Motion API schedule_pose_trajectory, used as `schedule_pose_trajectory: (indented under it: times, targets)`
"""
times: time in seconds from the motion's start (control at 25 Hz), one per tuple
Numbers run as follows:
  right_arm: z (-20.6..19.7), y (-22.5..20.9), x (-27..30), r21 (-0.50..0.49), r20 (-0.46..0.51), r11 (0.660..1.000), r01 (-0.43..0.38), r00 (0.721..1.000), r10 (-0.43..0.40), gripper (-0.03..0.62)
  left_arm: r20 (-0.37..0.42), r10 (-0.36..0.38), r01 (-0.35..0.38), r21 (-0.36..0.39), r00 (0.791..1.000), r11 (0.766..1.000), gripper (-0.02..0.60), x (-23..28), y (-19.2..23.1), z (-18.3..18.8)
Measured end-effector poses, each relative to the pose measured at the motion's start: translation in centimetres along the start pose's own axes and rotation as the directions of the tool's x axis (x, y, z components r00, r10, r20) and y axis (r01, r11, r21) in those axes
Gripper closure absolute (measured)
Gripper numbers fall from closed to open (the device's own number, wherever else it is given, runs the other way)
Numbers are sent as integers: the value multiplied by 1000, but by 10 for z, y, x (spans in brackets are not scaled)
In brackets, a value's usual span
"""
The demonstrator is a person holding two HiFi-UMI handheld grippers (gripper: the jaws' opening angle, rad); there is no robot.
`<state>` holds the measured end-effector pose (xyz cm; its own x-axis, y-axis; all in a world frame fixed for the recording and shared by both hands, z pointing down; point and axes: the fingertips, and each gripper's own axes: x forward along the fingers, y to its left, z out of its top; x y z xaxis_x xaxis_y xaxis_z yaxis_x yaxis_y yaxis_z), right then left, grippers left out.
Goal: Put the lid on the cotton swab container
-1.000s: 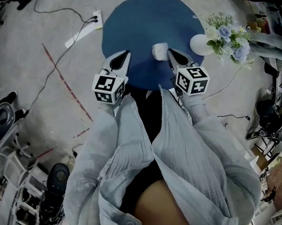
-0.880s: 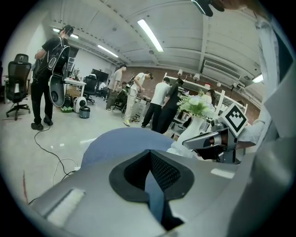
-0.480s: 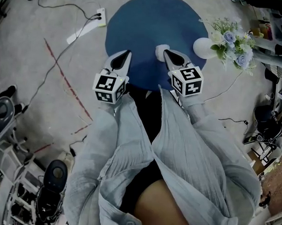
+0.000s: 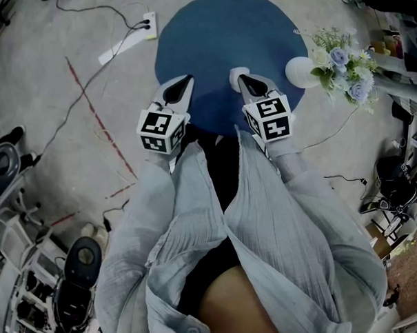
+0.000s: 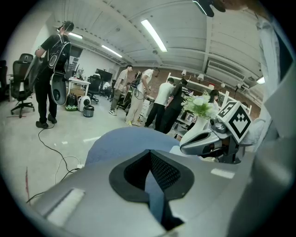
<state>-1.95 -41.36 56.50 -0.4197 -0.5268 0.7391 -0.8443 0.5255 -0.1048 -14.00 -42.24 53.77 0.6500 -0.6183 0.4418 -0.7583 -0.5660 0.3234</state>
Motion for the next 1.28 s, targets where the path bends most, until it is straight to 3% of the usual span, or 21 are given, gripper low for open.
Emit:
schedule_pose_trajectory:
  times: [0.28,0.6,1.04,1.28]
  targets:
    - [0,0,2,-15,-26,1000,-5,1000,4,592,-7,-2,2,11,1000,1000,566,3,-3,1]
    - [7,0,-7,69,82,996,-61,995,56,592,-3,-11,11,45,1000,999,566,4,-15,8]
    - [11,-2,-72,103,236,993,-62,971,36,592,34,-40,38,50,999,998,566,-13,-64,11]
    - [10,7,-110,146,323,987,-60,946,9,592,79,-64,57,89,995,994,566,-32,-86,20]
